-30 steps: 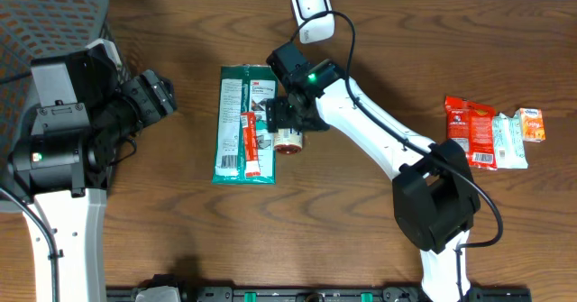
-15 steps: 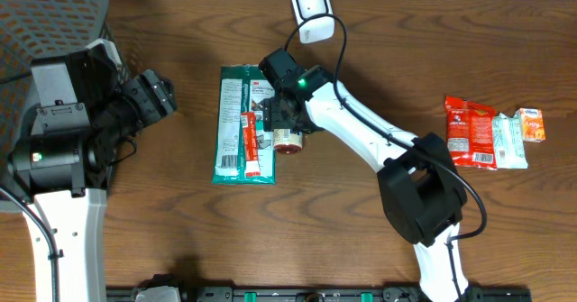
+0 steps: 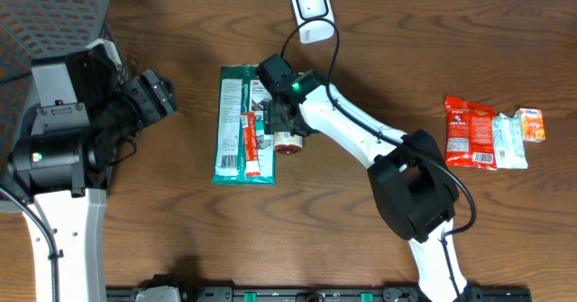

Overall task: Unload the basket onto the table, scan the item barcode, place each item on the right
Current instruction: 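Grasp the green-capped jar by its cap with the right gripper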

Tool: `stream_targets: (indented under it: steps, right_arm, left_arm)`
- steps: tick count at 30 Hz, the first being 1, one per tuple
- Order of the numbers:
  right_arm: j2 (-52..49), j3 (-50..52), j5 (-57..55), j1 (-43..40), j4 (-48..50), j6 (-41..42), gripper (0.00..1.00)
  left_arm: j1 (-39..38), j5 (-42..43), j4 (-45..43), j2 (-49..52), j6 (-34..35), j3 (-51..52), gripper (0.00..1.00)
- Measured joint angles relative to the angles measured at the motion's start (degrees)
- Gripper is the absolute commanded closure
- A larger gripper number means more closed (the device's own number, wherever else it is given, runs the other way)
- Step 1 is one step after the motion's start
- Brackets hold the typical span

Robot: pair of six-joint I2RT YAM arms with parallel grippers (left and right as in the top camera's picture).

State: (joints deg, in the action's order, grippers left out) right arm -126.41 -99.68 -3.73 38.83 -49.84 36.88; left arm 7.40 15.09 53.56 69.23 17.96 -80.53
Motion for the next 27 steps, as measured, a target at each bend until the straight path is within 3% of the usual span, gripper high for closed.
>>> stream_targets:
  steps: [5,9,13,27]
  right_arm:
    - [-0.02,0.00,-0.24,0.00,-1.38,0.00,0.21]
    - [-0.02,0.00,-1.05,-0.09,-3.52,-0.48,0.39]
    - [-0.02,-0.02,-0.55,-0.59,-3.69,-0.52,0.45]
    - [1.29,-0.11,-4.31,-5.81,-10.34,-6.75,0.46]
  left_arm:
    - [0.00,0.00,0.00,0.00,0.00,0.00,0.18]
    - [0.00,0.00,0.00,0.00,0.02,0.00,0.18]
    - [0.00,0.00,0.00,0.00,0.02,0.00,0.18]
    - [0.00,0.00,0.00,0.00,0.00,0.00,0.18]
